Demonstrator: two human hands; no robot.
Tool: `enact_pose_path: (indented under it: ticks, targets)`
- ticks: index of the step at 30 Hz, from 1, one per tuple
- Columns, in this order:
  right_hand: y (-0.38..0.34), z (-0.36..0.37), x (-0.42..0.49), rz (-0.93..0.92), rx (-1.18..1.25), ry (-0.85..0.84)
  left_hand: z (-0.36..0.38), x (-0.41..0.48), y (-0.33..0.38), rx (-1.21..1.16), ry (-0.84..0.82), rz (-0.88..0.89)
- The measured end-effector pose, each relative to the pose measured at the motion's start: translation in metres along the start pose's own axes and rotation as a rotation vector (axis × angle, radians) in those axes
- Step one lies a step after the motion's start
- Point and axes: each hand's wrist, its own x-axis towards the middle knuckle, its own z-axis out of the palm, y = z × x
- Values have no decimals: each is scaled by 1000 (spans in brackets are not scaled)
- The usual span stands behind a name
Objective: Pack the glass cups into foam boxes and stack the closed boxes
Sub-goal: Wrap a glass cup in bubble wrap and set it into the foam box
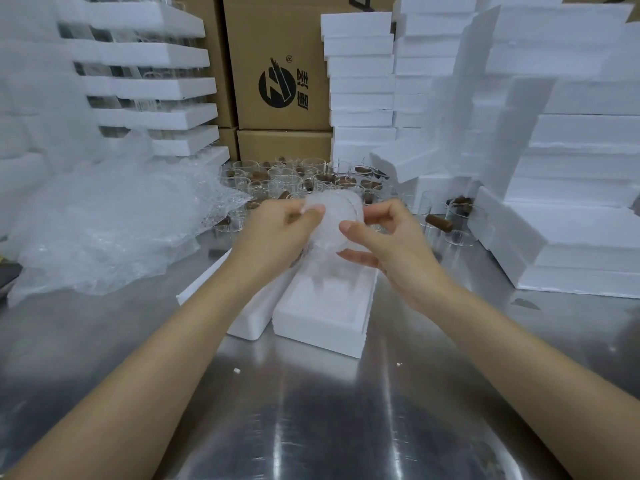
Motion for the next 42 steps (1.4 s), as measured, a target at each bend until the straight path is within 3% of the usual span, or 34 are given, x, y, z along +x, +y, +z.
enact_pose_path:
  ticks: [3, 8, 11, 14, 17, 20, 24, 31, 34, 36, 42]
  targets:
    - [1, 3, -4, -31, -100, -33, 0, 2, -3, 109, 3, 29]
    - [0, 13, -14, -147, -470, 21, 2, 4, -9, 174, 157, 50]
    - [0, 15, -17, -161, -504, 20, 5, 1, -11, 229, 261, 81]
    - [-1, 12, -11, -67, -308, 26, 3, 2, -8, 146, 188, 69]
    - [-5, 6, -4, 12, 111, 52, 1, 0, -1, -160, 151, -20]
    - [-7, 0, 0, 95, 448, 39, 7, -3, 3, -266, 148, -46]
    - [-7, 2, -1, 147, 634, -29, 19, -3, -2, -509, -33, -160]
    - [-2, 5, -3, 182, 571, -85, 23, 0, -4, -510, -57, -146]
    - [-2, 0, 0, 143, 349, -87, 18, 3, -7, -483, 4, -136]
    - [-3, -1, 2, 126, 224, -113, 14, 5, -10, -396, 30, -141]
    - [1, 1, -3, 137, 155, -264, 8, 7, -18, -72, 109, -81]
